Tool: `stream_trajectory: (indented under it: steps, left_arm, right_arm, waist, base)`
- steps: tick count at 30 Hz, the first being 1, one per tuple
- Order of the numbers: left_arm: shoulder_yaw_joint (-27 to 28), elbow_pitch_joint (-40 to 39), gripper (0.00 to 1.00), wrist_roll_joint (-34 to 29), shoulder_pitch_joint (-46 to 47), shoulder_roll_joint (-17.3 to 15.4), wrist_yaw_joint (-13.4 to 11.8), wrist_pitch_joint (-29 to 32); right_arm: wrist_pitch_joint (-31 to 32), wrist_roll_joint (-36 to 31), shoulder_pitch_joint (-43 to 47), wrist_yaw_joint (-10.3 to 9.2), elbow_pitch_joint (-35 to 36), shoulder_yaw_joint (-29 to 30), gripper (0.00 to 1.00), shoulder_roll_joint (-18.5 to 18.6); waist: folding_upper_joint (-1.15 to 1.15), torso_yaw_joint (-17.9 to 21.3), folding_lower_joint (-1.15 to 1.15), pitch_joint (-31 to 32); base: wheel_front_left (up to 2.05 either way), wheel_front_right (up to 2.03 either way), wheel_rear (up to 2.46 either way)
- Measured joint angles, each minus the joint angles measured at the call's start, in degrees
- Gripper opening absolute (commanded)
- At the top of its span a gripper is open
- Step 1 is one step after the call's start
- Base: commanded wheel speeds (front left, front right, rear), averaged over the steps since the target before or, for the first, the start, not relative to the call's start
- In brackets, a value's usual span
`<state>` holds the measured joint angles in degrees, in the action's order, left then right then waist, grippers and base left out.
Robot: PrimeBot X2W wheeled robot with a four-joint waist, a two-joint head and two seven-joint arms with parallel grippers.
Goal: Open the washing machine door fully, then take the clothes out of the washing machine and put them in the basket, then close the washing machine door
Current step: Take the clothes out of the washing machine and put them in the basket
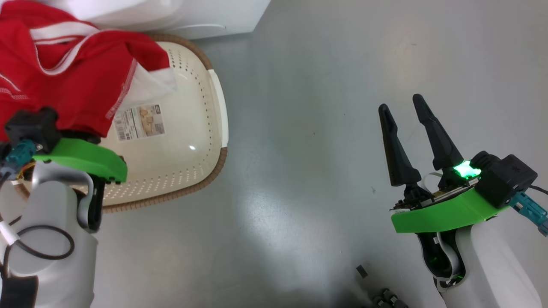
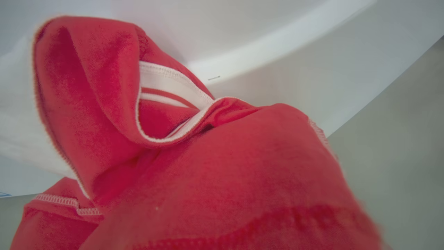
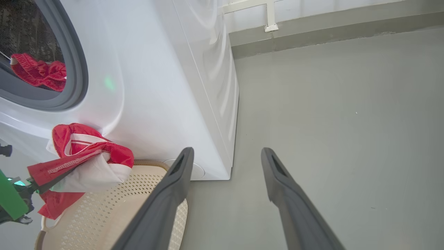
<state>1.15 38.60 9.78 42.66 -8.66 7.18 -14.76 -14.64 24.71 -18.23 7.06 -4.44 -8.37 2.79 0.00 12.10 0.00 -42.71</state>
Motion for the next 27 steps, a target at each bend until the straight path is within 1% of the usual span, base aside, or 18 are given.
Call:
stream_trajectory:
  steps: [7,14,16,17,18,20,21,22,25,27]
  left_arm:
    - [-2.2,6.4,0.00,1.6,1.4,-1.4,0.0,0.0]
    - [-5.6,15.8,0.01,3.4,4.8,-1.8,0.0,0.1]
    - [-6.7,18.3,0.16,4.5,5.6,-2.1,0.0,0.1]
    - [-7.0,19.1,0.35,4.9,6.0,-2.3,0.0,0.1]
    - [-7.2,19.7,0.42,5.3,6.4,-2.5,0.0,0.1]
    - [-7.7,20.2,0.52,5.7,7.3,-2.9,0.0,0.1]
    - [-8.0,20.4,0.71,6.0,7.7,-2.9,0.0,0.1]
    - [-8.2,20.5,0.81,6.2,8.0,-2.9,0.0,0.1]
    - [-8.6,20.7,1.00,7.0,8.1,-2.9,0.0,0.1]
    - [-8.7,20.6,1.00,7.9,8.1,-2.9,0.0,0.1]
  right_arm:
    - [0.0,0.1,-0.6,0.00,0.2,-0.3,1.00,0.0]
    - [0.0,0.2,-1.3,0.00,0.5,-0.8,1.00,0.0]
    - [0.0,0.2,-1.5,0.00,0.5,-1.0,1.00,0.0]
    - [0.0,0.2,-1.7,0.00,0.5,-1.0,1.00,0.0]
    - [0.0,0.2,-2.0,0.00,0.5,-1.0,1.00,0.0]
    - [0.0,0.2,-2.1,0.01,0.6,-1.0,1.00,0.0]
    - [0.0,0.2,-2.2,0.00,0.6,-1.0,1.00,0.0]
    - [0.0,0.2,-2.2,0.01,0.5,-1.0,1.00,0.0]
    - [0.0,0.2,-2.2,0.01,0.5,-0.9,1.00,0.0]
    - [0.0,0.2,-2.2,0.01,0.5,-0.9,1.00,0.0]
  waist:
    - [0.00,0.2,0.00,-2.2]
    - [0.00,0.5,0.00,-4.4]
    - [0.00,0.5,0.00,-4.9]
    - [0.00,0.6,0.00,-5.0]
    - [0.00,0.6,0.00,-5.2]
    - [0.00,0.5,0.00,-5.4]
    - [0.00,0.4,0.00,-5.4]
    - [0.00,0.3,0.00,-5.4]
    - [0.00,0.1,0.00,-5.0]
    - [0.00,0.0,0.00,-4.7]
  base:
    - [0.00,0.00,0.00]
    - [0.00,0.00,0.00]
    - [0.00,0.00,0.00]
    - [0.00,0.00,0.00]
    - [0.00,0.00,0.00]
    - [0.00,0.00,0.00]
    - [0.00,0.00,0.00]
    - [0.00,0.00,0.00]
    - [0.00,0.00,0.00]
    - [0.00,0.00,0.00]
